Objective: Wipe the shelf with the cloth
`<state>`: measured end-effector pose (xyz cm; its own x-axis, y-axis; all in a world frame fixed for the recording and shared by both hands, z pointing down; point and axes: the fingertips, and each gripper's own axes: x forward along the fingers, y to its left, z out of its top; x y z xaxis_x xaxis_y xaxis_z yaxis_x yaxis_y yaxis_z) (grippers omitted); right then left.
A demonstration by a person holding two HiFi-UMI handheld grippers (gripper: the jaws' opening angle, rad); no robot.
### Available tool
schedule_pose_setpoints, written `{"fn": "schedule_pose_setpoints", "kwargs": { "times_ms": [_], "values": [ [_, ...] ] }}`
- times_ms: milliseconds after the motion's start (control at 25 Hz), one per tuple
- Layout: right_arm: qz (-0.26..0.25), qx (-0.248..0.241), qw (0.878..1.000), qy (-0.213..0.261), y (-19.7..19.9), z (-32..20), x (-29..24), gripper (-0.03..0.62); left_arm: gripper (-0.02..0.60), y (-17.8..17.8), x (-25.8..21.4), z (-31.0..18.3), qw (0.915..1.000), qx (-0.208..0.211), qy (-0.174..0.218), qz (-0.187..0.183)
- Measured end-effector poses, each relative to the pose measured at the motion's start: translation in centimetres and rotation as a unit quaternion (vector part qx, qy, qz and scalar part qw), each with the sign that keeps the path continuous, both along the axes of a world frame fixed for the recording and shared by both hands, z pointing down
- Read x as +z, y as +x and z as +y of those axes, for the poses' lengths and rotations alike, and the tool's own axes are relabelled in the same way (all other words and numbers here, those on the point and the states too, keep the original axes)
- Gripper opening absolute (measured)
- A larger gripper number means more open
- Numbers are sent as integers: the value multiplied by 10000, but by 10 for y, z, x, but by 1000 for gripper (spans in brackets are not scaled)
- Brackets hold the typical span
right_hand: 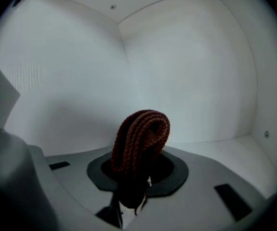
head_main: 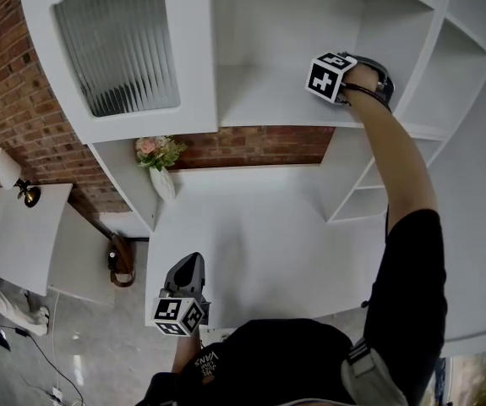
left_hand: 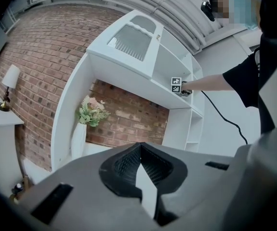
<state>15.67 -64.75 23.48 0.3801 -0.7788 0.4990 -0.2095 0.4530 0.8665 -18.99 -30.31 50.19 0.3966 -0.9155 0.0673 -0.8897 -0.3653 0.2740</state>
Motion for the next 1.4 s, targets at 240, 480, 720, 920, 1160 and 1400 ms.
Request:
{"fn": "schedule_pose_setpoints", "kwargs": {
  "times_ms": [240, 480, 720, 920, 1160, 1400],
  "values": [
    [1114, 400, 9929, -134, 29, 6, -1, 94, 6, 4, -2, -1, 10000, 79, -17, 9],
    [695, 112, 9974, 161, 10, 8, -12, 94, 6, -3, -2, 4, 10000, 58, -39, -12],
    [91, -1043, 9934, 466, -87, 26, -29, 94, 6, -7, -6, 10, 9999, 104, -16, -16],
    [-267, -2264, 9723, 522, -194, 59, -31, 94, 6, -13, -5, 23, 9999, 141, -43, -34],
    [-597, -3019, 9514, 60, -273, 80, -6, 94, 6, -34, -3, 38, 9999, -100, -66, 9],
    [-650, -2836, 9566, -138, -272, 74, 3, 92, 6, -47, 0, 49, 9996, -241, -112, 45]
  ]
}}
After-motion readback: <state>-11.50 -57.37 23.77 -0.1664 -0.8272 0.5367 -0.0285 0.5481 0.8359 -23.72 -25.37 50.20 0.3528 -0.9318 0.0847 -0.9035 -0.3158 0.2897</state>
